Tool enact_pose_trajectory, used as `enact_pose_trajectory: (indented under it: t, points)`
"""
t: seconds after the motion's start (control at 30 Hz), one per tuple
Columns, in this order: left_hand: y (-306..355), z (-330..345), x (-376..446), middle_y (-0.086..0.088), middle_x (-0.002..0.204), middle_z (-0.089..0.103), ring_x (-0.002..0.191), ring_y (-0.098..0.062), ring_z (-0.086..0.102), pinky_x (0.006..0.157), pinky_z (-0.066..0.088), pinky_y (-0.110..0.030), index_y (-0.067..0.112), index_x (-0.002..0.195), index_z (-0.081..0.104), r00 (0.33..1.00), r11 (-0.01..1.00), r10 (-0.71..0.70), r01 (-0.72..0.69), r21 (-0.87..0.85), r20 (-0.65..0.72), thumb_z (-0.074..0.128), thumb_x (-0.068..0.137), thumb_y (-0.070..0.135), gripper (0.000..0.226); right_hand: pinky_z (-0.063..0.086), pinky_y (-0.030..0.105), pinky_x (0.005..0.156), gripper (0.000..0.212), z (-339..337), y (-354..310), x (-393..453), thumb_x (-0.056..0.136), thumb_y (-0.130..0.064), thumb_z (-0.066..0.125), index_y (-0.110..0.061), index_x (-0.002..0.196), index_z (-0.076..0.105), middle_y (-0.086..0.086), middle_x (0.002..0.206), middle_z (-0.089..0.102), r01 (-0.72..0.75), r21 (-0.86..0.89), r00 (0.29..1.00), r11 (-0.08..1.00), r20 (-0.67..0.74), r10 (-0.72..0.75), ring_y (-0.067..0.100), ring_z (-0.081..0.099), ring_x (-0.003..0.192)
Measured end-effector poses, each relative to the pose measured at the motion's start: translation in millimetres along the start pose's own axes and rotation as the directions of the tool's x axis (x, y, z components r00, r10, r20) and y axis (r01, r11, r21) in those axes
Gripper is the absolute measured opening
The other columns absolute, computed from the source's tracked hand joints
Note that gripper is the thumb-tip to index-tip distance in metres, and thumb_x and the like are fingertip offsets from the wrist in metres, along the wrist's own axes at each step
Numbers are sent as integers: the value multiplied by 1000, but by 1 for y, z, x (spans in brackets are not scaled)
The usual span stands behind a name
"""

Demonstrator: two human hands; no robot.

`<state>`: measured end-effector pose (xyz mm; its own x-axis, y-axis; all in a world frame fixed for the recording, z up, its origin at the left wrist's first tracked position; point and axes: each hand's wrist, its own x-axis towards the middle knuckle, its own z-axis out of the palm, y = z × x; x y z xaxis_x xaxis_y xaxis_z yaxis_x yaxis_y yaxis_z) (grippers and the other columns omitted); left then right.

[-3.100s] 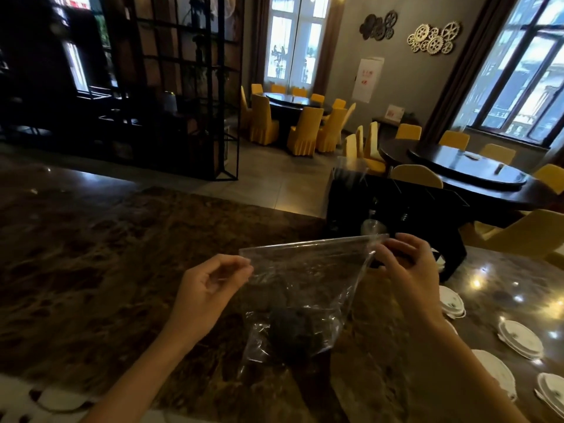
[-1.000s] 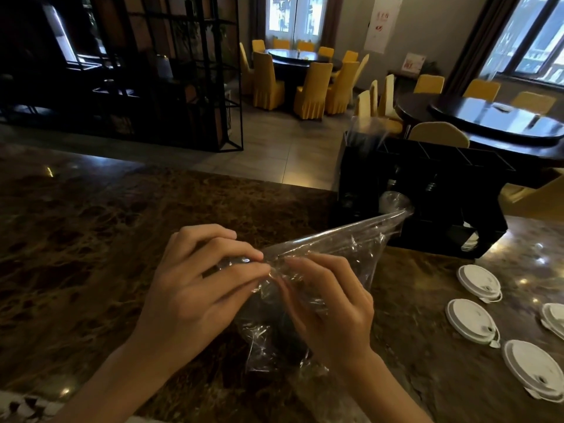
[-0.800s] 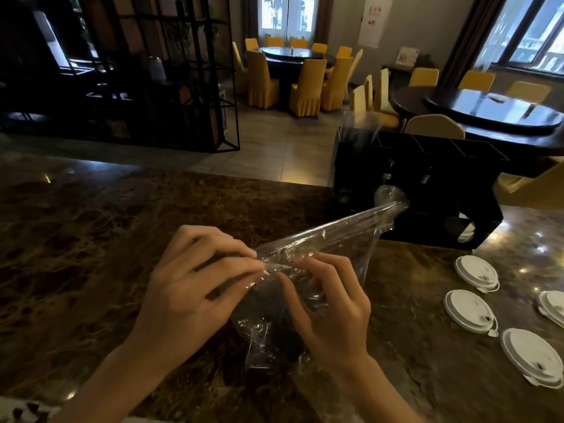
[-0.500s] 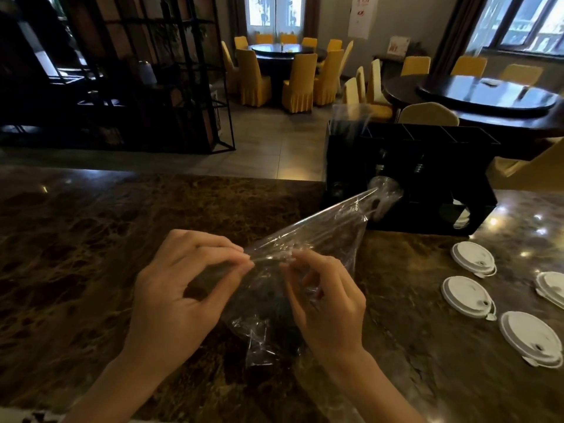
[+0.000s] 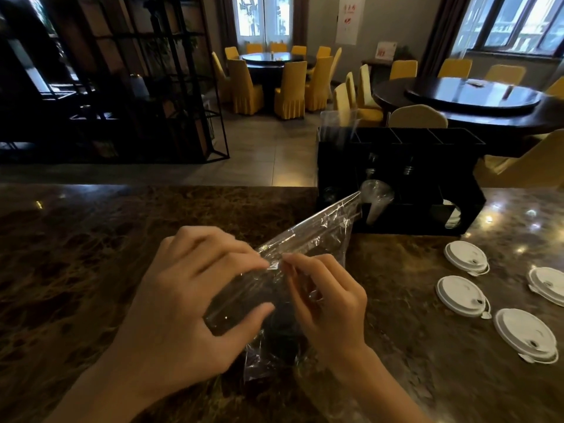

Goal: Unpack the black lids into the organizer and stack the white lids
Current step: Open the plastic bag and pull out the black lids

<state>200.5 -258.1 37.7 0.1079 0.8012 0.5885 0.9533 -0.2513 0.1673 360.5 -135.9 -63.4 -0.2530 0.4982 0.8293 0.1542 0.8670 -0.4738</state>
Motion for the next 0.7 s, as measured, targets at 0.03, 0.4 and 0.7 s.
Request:
enact_pose_trajectory:
  t: [0.03,0.4,0.7]
  points:
    - [2,-1,7,14,110,64,111,-15,54,91,42,-37,30,111,67,998,996,29,-33,82,52,69,78,53,41,55,28,57,26,0,0,0,95,-15,72,-18,120,65,1,95,69,0,-2,1000,1000,10,0,10,65,77]
    - [8,7,35,12,84,73,81,-10,62,68,54,-37,26,90,76,991,995,-71,62,82,112,73,76,32,16,56,27,56,40,1,2,1,92,-29,78,-19,124,55,2,96,66,-91,4,992,996,-84,90,10,65,73]
    - [12,4,41,21,83,65,81,1,60,76,48,-16,25,87,75,983,975,-177,182,-130,43,65,79,39,19,53,24,53,48,-1,7,-1,93,-32,74,-21,132,50,-2,95,66,-119,0,989,993,-89,119,6,61,68]
